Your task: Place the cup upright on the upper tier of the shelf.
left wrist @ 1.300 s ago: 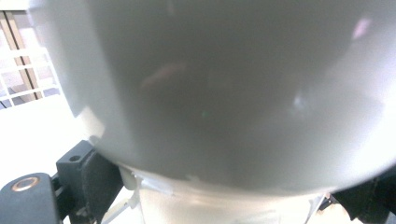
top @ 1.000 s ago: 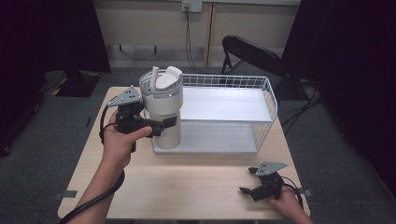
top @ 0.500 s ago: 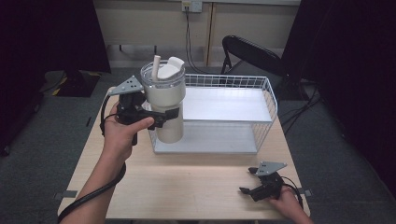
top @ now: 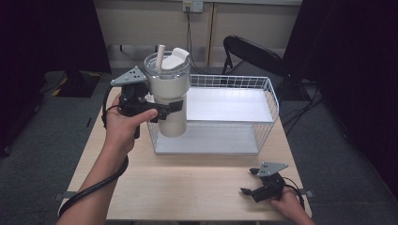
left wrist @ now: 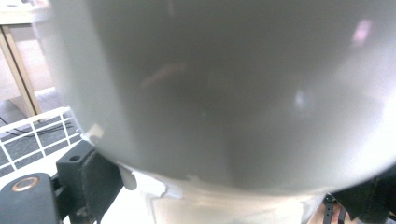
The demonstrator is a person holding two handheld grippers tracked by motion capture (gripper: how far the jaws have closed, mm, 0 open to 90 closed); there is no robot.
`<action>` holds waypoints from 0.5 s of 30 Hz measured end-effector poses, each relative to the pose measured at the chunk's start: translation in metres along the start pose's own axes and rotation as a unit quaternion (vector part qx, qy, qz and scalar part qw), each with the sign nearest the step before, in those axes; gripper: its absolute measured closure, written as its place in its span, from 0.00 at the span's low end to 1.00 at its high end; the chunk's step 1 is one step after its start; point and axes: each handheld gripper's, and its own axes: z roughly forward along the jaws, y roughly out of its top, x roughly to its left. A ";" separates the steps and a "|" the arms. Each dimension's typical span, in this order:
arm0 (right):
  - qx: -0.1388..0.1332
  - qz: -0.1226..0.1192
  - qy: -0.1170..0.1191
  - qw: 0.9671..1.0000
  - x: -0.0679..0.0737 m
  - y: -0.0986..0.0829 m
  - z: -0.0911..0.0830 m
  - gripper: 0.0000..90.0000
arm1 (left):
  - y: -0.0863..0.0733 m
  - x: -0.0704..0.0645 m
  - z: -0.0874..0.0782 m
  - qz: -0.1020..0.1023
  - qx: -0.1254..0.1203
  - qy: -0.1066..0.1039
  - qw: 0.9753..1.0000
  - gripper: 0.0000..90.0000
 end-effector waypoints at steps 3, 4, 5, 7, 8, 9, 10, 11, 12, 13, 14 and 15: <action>0.000 0.000 0.000 1.000 0.000 0.000 0.000 0.14 | 0.004 0.001 0.001 0.002 -0.002 0.000 1.000 0.10; 0.000 0.000 0.000 1.000 0.000 0.000 0.000 0.14 | 0.006 0.001 0.002 0.002 -0.002 -0.001 1.000 0.10; 0.000 0.000 0.000 1.000 0.000 0.000 0.000 0.14 | 0.007 0.001 0.002 0.001 -0.003 0.000 1.000 0.10; 0.000 0.000 0.000 1.000 0.000 0.000 0.000 0.14 | 0.010 0.002 0.004 -0.001 -0.003 -0.003 1.000 0.10; 0.000 0.000 0.000 1.000 0.000 0.000 0.000 0.14 | 0.011 0.002 0.005 -0.002 -0.004 -0.002 1.000 0.10; 0.000 0.000 0.000 1.000 0.000 0.000 0.000 0.14 | 0.012 0.002 0.005 -0.002 -0.005 -0.003 1.000 0.10; 0.000 0.000 0.000 1.000 0.000 0.000 0.000 0.14 | 0.014 0.003 0.006 -0.003 -0.006 -0.003 1.000 0.10; 0.000 0.000 0.000 1.000 0.000 0.000 0.000 0.14 | 0.014 0.003 0.007 -0.004 -0.007 -0.002 1.000 0.10; 0.000 0.000 0.000 1.000 0.000 0.000 0.000 0.14 | 0.016 0.003 0.008 -0.004 -0.006 -0.001 1.000 0.10; 0.000 0.000 0.000 1.000 0.000 0.000 0.000 0.14 | 0.016 0.003 0.008 -0.004 -0.006 -0.001 1.000 0.10; 0.000 0.000 0.000 1.000 0.000 0.000 0.000 0.14 | 0.017 0.004 0.009 -0.003 -0.006 0.000 1.000 0.10; 0.000 0.000 0.000 1.000 0.000 0.000 0.000 0.14 | 0.020 0.004 0.011 -0.001 -0.005 0.001 1.000 0.10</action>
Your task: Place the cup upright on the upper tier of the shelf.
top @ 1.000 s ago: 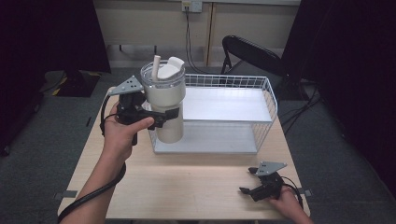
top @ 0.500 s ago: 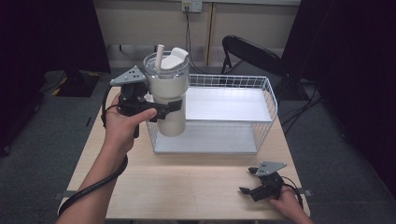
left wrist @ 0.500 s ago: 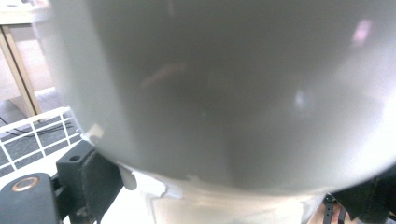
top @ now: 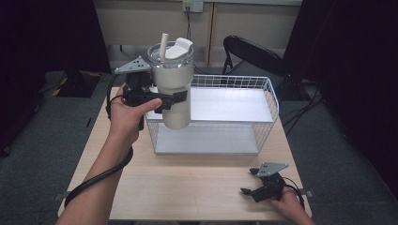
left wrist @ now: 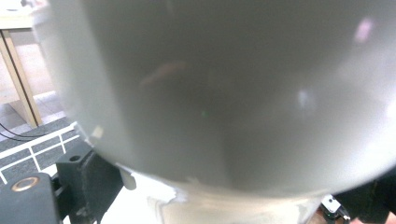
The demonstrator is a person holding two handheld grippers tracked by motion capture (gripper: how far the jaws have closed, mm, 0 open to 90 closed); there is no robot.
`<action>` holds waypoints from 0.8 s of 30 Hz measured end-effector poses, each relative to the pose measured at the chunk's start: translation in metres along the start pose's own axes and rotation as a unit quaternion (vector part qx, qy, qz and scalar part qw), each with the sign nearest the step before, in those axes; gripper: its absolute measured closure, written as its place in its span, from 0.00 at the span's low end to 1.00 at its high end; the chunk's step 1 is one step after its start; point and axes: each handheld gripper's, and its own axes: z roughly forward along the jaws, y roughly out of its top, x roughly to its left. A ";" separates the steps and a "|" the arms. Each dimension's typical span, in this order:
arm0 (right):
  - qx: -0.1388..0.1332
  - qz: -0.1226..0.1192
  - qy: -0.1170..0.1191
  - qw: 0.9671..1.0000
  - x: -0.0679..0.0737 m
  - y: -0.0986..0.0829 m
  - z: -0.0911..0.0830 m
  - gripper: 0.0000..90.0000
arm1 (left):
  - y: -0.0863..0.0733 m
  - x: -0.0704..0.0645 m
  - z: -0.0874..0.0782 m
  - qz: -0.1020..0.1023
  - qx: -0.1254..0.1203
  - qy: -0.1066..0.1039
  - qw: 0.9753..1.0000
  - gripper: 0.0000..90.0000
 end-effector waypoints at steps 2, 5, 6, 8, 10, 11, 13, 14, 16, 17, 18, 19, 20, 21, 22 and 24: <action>0.000 0.000 0.000 1.000 0.000 0.000 0.000 0.14 | 0.002 0.001 0.002 0.001 -0.001 0.001 1.000 0.10; 0.001 0.000 0.000 1.000 0.000 0.000 0.000 0.14 | 0.005 0.001 0.005 0.000 -0.005 0.003 1.000 0.10; 0.001 0.000 0.000 1.000 0.000 0.000 0.000 0.14 | 0.006 0.002 0.005 0.001 -0.005 0.003 1.000 0.10; 0.001 0.000 0.000 1.000 0.000 0.000 0.000 0.14 | 0.007 0.002 0.007 0.000 -0.006 0.004 1.000 0.10; 0.001 0.000 0.000 1.000 0.000 0.000 0.000 0.14 | 0.010 0.002 0.009 0.005 -0.007 0.006 1.000 0.10; 0.001 0.000 0.000 1.000 0.000 0.000 0.000 0.14 | 0.010 0.002 0.010 0.005 -0.007 0.007 1.000 0.10; 0.001 0.000 0.000 1.000 0.000 0.000 0.000 0.14 | 0.012 0.003 0.012 0.005 -0.006 0.008 1.000 0.10; 0.001 0.000 0.000 1.000 0.000 0.000 0.000 0.14 | 0.012 0.004 0.013 0.005 -0.006 0.009 1.000 0.10; 0.001 0.000 0.000 1.000 0.000 0.000 0.000 0.14 | 0.012 0.005 0.016 0.005 -0.005 0.011 1.000 0.10; 0.001 0.000 0.000 1.000 0.000 0.000 0.000 0.14 | 0.012 0.005 0.016 0.005 -0.005 0.011 1.000 0.10; 0.001 0.000 0.000 1.000 0.000 0.000 0.000 0.14 | 0.012 0.006 0.019 0.004 -0.004 0.012 1.000 0.10; 0.001 0.000 0.000 1.000 0.000 0.000 0.000 0.14 | 0.012 0.007 0.020 0.004 -0.002 0.012 1.000 0.10; 0.001 0.000 0.000 1.000 0.000 0.000 0.000 0.14 | 0.013 0.007 0.022 0.005 -0.001 0.014 1.000 0.10; 0.001 0.000 0.000 1.000 0.000 0.000 0.000 0.14 | 0.013 0.008 0.023 0.005 0.000 0.013 1.000 0.10; 0.000 0.000 0.000 1.000 0.000 0.000 0.000 0.14 | 0.013 0.008 0.024 0.005 0.000 0.013 1.000 0.10; 0.001 0.000 0.000 1.000 0.000 0.000 0.000 0.14 | 0.014 0.010 0.027 0.005 -0.001 0.013 1.000 0.10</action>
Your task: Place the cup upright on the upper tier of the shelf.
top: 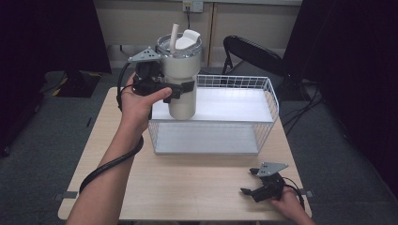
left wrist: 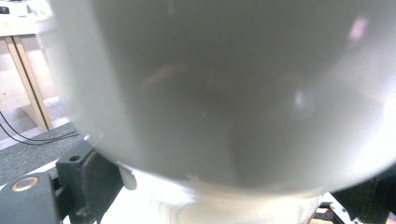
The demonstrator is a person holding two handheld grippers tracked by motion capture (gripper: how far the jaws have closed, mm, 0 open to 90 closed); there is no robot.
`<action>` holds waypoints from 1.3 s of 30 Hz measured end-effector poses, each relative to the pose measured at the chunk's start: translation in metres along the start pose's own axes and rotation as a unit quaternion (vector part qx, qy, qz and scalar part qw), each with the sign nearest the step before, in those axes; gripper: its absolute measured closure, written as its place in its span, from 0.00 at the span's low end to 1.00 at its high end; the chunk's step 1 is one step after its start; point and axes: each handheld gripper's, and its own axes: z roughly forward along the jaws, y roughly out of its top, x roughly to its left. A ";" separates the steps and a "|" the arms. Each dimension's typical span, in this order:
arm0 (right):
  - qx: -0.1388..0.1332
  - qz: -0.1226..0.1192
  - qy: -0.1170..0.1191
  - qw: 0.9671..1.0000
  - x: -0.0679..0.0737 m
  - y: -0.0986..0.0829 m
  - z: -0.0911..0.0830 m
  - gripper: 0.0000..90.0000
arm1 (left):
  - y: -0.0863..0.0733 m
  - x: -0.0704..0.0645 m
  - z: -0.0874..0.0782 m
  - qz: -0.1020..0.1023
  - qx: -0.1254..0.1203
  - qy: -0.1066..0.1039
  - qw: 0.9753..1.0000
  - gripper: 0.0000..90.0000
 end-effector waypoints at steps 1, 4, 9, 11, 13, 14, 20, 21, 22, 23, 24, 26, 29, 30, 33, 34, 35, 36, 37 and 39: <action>0.000 0.000 0.000 1.000 0.000 0.000 0.000 0.14 | 0.000 0.001 0.001 -0.001 -0.001 0.000 1.000 0.10; 0.000 0.000 0.000 1.000 0.000 0.000 0.000 0.14 | 0.002 0.002 0.005 0.001 0.000 0.005 1.000 0.10; 0.000 0.000 0.000 1.000 0.000 0.000 0.000 0.14 | 0.004 0.002 0.013 0.005 0.005 0.010 1.000 0.10; 0.000 0.000 0.000 1.000 0.000 0.000 0.000 0.14 | 0.005 0.002 0.015 0.008 0.004 0.011 1.000 0.10; 0.000 0.000 0.000 1.000 0.000 0.000 0.000 0.14 | 0.006 0.003 0.018 0.011 0.002 0.014 1.000 0.10; 0.000 0.000 0.001 1.000 0.000 0.000 0.000 0.14 | 0.006 0.003 0.019 0.011 0.000 0.015 1.000 0.10; 0.000 -0.001 0.001 1.000 0.000 0.000 0.000 0.14 | 0.006 0.004 0.026 0.012 0.001 0.017 1.000 0.10; 0.000 -0.001 0.001 1.000 0.000 0.000 0.000 0.14 | 0.006 0.004 0.027 0.013 0.003 0.017 1.000 0.10; 0.000 -0.001 0.001 1.000 0.000 0.000 0.000 0.14 | 0.006 0.005 0.028 0.013 0.003 0.019 1.000 0.10; 0.000 -0.001 0.001 1.000 0.000 0.000 0.000 0.14 | 0.006 0.005 0.029 0.011 0.005 0.017 1.000 0.10; 0.000 -0.001 0.001 1.000 0.000 0.000 0.000 0.14 | 0.006 0.005 0.030 0.010 0.004 0.018 1.000 0.10; 0.001 -0.001 0.001 1.000 0.000 0.000 0.000 0.14 | 0.006 0.006 0.033 0.013 0.004 0.019 1.000 0.10; 0.000 -0.001 0.001 1.000 0.000 0.000 0.000 0.14 | 0.006 0.008 0.037 0.011 0.001 0.020 1.000 0.10; 0.001 -0.001 0.001 1.000 0.000 0.000 0.000 0.14 | 0.005 0.008 0.038 0.010 0.001 0.020 1.000 0.10; 0.000 -0.001 0.001 1.000 0.000 0.000 0.000 0.14 | 0.006 0.008 0.043 0.013 0.005 0.019 1.000 0.10; 0.000 -0.001 0.001 1.000 0.000 0.000 0.000 0.14 | 0.006 0.008 0.045 0.016 0.005 0.018 1.000 0.10; 0.000 -0.001 0.001 1.000 0.000 0.000 0.000 0.14 | 0.006 0.008 0.047 0.017 0.004 0.018 1.000 0.10; 0.000 -0.001 0.001 1.000 0.000 0.000 0.000 0.14 | 0.007 0.008 0.049 0.016 0.005 0.017 1.000 0.10; 0.000 -0.001 0.001 1.000 0.000 0.000 0.000 0.14 | 0.007 0.008 0.051 0.014 0.003 0.016 1.000 0.10; 0.000 -0.001 0.001 1.000 0.000 0.000 0.000 0.14 | 0.007 0.008 0.055 0.008 0.005 0.015 1.000 0.10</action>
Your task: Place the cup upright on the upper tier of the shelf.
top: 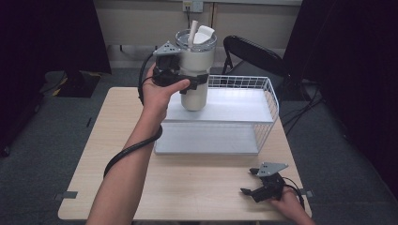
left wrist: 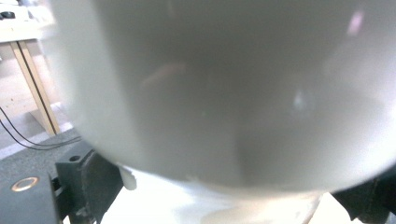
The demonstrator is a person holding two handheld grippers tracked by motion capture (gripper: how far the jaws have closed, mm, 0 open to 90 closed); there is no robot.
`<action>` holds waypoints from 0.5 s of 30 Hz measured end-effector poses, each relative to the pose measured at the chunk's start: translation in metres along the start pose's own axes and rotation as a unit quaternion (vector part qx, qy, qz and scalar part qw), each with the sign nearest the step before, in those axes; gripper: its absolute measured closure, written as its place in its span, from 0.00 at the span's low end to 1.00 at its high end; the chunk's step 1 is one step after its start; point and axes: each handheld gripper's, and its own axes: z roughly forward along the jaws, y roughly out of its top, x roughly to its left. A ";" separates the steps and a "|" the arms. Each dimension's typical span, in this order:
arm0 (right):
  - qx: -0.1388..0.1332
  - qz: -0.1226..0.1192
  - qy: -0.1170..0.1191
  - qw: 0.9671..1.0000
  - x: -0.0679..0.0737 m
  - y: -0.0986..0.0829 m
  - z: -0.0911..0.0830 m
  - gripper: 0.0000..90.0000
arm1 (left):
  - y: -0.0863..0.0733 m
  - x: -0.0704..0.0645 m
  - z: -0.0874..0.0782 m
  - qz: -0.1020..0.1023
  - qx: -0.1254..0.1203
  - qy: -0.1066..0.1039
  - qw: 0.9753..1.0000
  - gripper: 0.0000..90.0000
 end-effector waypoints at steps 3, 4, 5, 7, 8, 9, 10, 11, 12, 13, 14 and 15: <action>0.000 0.000 0.000 1.000 0.000 0.000 0.000 0.14 | 0.001 -0.001 0.006 0.006 0.000 0.000 1.000 0.10; 0.000 0.000 0.000 1.000 0.000 0.000 0.000 0.14 | 0.001 -0.001 0.008 0.008 0.000 0.000 1.000 0.10; 0.000 0.000 0.000 1.000 0.000 0.000 0.000 0.14 | 0.001 -0.001 0.010 0.009 0.001 -0.003 1.000 0.10; 0.000 0.000 0.000 1.000 0.000 0.000 0.000 0.14 | 0.001 -0.001 0.013 0.012 0.003 -0.001 1.000 0.10; 0.000 0.000 0.000 1.000 0.000 0.000 0.000 0.14 | 0.001 -0.001 0.015 0.012 0.003 -0.002 1.000 0.10; 0.000 0.000 0.000 1.000 0.000 0.000 0.000 0.14 | 0.000 -0.001 0.016 0.009 0.003 -0.001 1.000 0.10; 0.000 0.000 0.000 1.000 0.000 0.000 0.000 0.14 | 0.000 -0.001 0.017 0.005 0.004 -0.001 1.000 0.10; 0.000 0.000 0.000 1.000 0.000 0.000 0.000 0.14 | 0.000 -0.001 0.018 0.004 0.003 -0.001 1.000 0.10; 0.000 0.000 0.000 1.000 0.000 0.000 0.000 0.14 | 0.000 -0.001 0.019 0.005 0.003 -0.002 1.000 0.10; 0.000 0.000 0.000 1.000 0.000 0.000 0.000 0.14 | -0.001 -0.001 0.020 0.008 0.004 0.000 1.000 0.10; 0.000 0.000 0.000 1.000 0.000 0.000 0.000 0.14 | -0.001 0.000 0.022 0.009 0.006 0.001 1.000 0.10; 0.000 0.000 0.000 1.000 0.000 0.000 0.000 0.14 | -0.001 0.000 0.022 0.010 0.007 0.001 1.000 0.10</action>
